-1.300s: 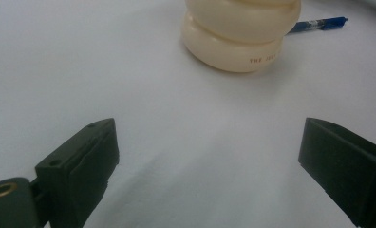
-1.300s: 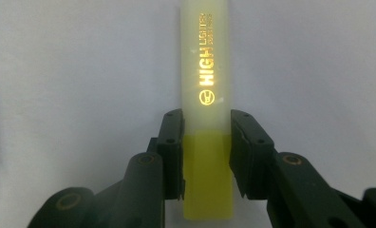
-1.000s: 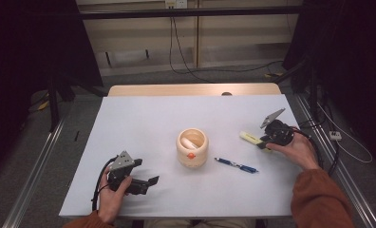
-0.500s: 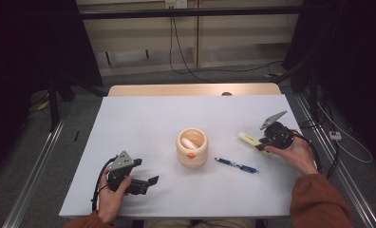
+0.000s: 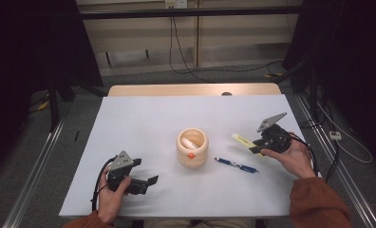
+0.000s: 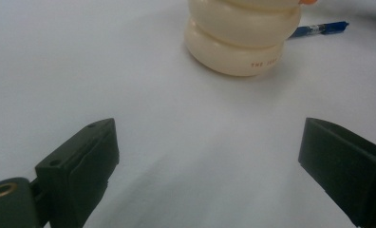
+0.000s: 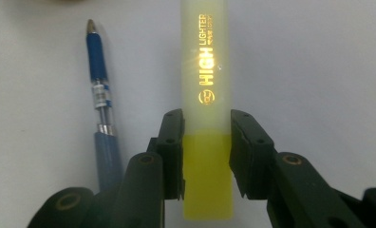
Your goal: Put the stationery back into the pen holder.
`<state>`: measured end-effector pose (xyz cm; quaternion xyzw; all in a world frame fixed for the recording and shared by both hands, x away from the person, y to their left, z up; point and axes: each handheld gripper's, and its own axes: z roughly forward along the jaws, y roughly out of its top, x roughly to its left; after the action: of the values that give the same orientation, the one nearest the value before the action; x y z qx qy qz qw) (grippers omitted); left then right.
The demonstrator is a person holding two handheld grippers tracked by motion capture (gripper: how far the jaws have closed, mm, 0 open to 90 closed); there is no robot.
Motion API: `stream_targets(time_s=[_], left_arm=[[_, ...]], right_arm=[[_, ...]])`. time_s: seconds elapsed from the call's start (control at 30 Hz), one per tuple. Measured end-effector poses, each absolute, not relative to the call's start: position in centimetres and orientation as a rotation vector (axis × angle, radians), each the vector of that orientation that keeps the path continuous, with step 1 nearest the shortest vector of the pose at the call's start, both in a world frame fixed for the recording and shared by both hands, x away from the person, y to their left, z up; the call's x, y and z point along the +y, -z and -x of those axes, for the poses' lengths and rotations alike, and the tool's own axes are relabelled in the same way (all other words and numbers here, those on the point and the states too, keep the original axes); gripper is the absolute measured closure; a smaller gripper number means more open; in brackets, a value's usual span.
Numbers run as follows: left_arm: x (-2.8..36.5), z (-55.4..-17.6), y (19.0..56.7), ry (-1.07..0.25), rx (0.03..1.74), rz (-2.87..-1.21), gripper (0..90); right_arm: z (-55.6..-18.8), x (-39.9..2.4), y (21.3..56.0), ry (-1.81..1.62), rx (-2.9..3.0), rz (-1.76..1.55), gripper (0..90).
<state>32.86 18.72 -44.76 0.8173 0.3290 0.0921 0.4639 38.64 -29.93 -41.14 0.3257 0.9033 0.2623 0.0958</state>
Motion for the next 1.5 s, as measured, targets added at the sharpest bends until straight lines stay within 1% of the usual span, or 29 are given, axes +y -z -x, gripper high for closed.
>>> stream_targets(time_s=[0.2,0.33,0.47,0.8,1.13,1.33,1.4,1.5], left_arm=[[18.8,-32.6,44.6,-0.236,0.810,-2.004,6.1],[19.2,-32.2,44.3,-0.268,0.805,-1.966,6.1],[19.2,-32.1,44.2,-0.275,0.810,-1.968,6.1],[18.9,-31.8,43.9,-0.290,0.737,-1.949,6.1],[17.8,-31.9,44.1,-0.268,0.701,-2.004,5.8],[17.0,-31.5,44.0,-0.302,0.666,-2.035,5.6],[16.8,-31.4,43.9,-0.326,0.678,-2.019,5.8],[16.5,-31.4,43.8,-0.319,0.650,-2.033,5.7]], right_arm=[[-37.6,-29.0,40.7,-0.840,2.693,-0.965,68.0],[-36.4,-28.1,40.4,-0.841,2.717,-0.936,68.0],[-35.2,-27.1,40.6,-0.885,2.752,-0.889,68.0],[-33.1,-25.1,41.3,-0.879,2.835,-0.829,68.0],[-32.5,-21.6,41.8,-0.866,2.904,-0.751,68.0],[-32.3,-20.3,41.8,-0.873,2.923,-0.706,68.0],[-32.3,-19.9,41.9,-0.882,2.936,-0.704,68.0],[-32.3,-19.6,42.2,-0.885,2.952,-0.705,68.0]])
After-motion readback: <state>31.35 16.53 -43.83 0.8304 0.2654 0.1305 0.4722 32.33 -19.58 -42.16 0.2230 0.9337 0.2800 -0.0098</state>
